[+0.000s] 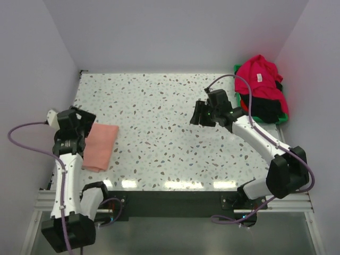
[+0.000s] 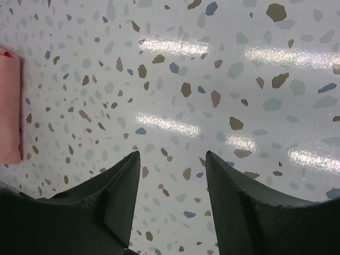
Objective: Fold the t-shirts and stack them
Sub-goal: Reset both grippers
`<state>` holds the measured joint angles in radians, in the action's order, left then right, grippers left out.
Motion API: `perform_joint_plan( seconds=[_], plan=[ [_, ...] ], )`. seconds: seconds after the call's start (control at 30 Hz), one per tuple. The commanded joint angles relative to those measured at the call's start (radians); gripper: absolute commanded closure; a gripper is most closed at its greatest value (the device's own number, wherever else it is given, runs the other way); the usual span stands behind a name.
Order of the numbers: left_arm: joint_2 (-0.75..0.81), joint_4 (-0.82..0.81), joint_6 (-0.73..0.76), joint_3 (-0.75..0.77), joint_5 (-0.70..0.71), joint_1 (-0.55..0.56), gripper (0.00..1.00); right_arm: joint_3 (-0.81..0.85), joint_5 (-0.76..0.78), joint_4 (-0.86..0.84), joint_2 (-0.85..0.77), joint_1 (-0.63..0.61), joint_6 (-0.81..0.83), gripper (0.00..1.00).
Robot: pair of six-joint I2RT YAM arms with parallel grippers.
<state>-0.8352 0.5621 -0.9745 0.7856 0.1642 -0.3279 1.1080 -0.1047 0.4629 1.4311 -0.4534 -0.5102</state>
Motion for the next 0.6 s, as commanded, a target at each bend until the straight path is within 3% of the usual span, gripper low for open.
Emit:
perform_joint_plan(
  seconds=[0.0,0.07,0.37,0.57],
  plan=[
    [-0.053,-0.146,0.071,-0.008,-0.022,0.229,0.00,0.021,-0.007,0.008,-0.054,-0.004,0.021,0.44],
    [-0.110,-0.160,0.063,0.012,0.047,0.400,0.00,0.026,0.002,0.011,-0.063,-0.004,0.024,0.41],
    [-0.384,-0.269,0.112,0.128,0.136,0.916,0.00,-0.022,0.068,0.002,-0.162,-0.004,0.021,0.33],
    [-0.481,-0.378,0.197,0.147,-0.038,0.983,0.00,-0.097,0.102,-0.004,-0.254,-0.004,0.010,0.31]
  ],
)
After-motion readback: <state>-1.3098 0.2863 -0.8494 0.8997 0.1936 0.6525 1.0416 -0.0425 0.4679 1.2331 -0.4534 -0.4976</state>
